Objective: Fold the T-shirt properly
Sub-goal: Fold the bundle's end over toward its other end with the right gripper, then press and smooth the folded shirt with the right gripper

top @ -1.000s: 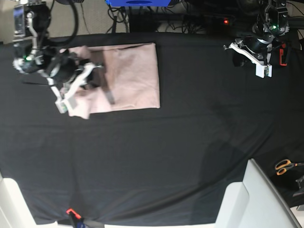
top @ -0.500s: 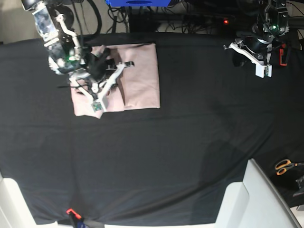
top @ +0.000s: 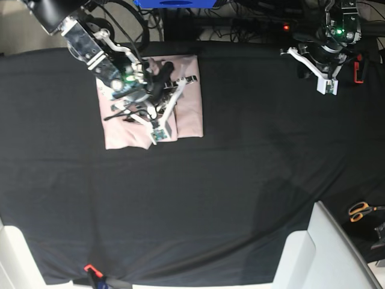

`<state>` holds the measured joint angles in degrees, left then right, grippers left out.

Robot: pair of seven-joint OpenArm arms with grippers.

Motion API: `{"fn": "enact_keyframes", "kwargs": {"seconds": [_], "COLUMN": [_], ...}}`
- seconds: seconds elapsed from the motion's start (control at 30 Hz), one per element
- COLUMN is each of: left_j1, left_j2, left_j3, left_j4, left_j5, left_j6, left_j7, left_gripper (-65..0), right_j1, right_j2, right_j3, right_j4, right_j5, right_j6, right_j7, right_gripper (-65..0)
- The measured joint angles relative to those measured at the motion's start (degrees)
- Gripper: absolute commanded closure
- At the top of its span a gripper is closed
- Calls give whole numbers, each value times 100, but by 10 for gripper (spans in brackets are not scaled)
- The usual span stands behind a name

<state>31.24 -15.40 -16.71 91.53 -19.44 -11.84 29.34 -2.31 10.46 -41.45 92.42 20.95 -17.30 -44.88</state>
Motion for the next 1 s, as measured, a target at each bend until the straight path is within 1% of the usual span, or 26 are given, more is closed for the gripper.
{"fn": "enact_keyframes", "kwargs": {"seconds": [0.03, 0.13, 0.17, 0.3, 0.33, 0.37, 0.5, 0.57, 0.7, 0.83, 0.93, 1.0], "left_j1": [2, 4, 4, -13, -15, -17, -31, -44, -42, -44, -44, -44], "left_j2": [4, 0, -4, 0, 2, -2, 0, 7, -2, -2, 0, 0], "left_j3": [4, 4, 0, 2, 2, 2, 31, 33, 28, 31, 28, 28], "left_j4": [0, 0, 0, 0, 0, 0, 0, 0, -2, -2, -2, -2], "left_j5": [13, 22, 20, 20, 22, 22, 79, 57, 61, 61, 61, 59], "left_j6": [-7, -2, 0, -4, -4, -2, -2, -20, 42, -7, -2, -4], "left_j7": [7, 4, 2, 2, 2, 2, 0, 2, 2, 4, 2, 2], "left_gripper": [0, 0, 0, 0, 0, 0, 0, 0, 0, 0, 0, 0], "right_j1": [74, 254, 328, 638, 710, 756, 778, 778, 817, 861, 898, 946], "right_j2": [9, -28, -22, -2, -24, -52, -140, -199, -275, -509, -702, -684], "right_j3": [-133, -385, -494, -1054, -1130, -1156, -1169, -1182, -1497, -1880, -1921, -1919], "right_j4": [-15, -107, -129, -170, -208, -260, -326, -326, -317, -317, -310, -291], "right_j5": [-2, 24, 15, 24, 31, 24, 24, 46, 26, 81, 109, 94], "right_j6": [-39, -407, -599, -1209, -1338, -1403, -1443, -1440, -1445, -1447, -1438, -1309], "right_j7": [-4, -81, -291, -581, -693, -778, -1082, -1147, -1150, -1150, -1154, -1152], "right_gripper": [-2, 0, 0, -5, -15, -41, -191, -228, -233, -233, -231, -228]}}
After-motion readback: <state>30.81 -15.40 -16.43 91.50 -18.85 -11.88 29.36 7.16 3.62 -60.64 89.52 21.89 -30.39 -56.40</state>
